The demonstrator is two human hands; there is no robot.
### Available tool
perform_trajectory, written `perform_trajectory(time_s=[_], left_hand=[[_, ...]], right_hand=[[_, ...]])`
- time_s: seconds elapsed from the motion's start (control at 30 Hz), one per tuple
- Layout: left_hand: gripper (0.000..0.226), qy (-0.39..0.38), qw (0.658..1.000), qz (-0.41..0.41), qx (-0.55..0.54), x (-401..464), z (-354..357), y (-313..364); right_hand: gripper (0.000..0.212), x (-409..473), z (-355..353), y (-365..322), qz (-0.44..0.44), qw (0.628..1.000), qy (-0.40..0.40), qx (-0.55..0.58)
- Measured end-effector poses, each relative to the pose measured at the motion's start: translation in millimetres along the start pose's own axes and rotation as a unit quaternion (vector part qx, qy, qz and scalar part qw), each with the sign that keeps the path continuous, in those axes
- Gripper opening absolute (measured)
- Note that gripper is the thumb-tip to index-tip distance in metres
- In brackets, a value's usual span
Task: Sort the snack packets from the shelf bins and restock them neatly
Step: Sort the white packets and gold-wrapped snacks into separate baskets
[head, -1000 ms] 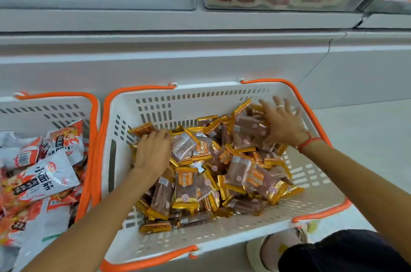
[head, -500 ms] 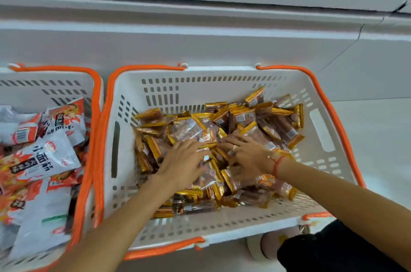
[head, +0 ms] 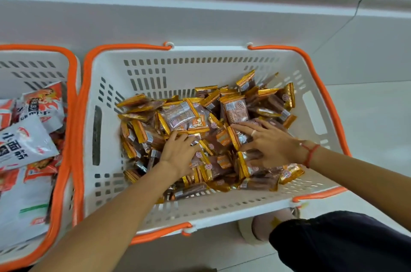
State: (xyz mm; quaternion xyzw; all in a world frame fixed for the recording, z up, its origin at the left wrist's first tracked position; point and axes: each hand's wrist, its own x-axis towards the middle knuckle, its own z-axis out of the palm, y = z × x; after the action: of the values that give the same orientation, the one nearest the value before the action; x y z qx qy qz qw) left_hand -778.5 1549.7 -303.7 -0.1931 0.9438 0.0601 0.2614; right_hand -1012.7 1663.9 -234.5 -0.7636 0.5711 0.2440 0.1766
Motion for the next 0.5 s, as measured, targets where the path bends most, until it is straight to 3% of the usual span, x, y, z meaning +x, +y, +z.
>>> perform_trajectory(time_s=[0.13, 0.23, 0.4, 0.5], left_hand=[[0.079, 0.062, 0.997, 0.037, 0.024, 0.6, -11.3, -7.1], [0.072, 0.145, 0.989, 0.006, -0.022, 10.4, -23.7, -24.7], [0.087, 0.029, 0.993, -0.111, -0.023, 14.0, -16.0, -70.0], [0.081, -0.029, 0.996, -0.077, -0.038, -1.2, -20.9, -56.7]], right_hand=[[0.044, 3.1, 5.5, 3.3, 0.012, 1.000, 0.002, 0.026], [0.043, 11.8, 9.4, 2.1, 0.017, 0.998, -0.019, 0.051], [0.036, 26.4, -1.9, 2.8, 0.054, 0.988, -0.074, 0.127], [0.043, 44.2, -9.7, -4.0, 0.063, 0.993, 0.032, 0.095]])
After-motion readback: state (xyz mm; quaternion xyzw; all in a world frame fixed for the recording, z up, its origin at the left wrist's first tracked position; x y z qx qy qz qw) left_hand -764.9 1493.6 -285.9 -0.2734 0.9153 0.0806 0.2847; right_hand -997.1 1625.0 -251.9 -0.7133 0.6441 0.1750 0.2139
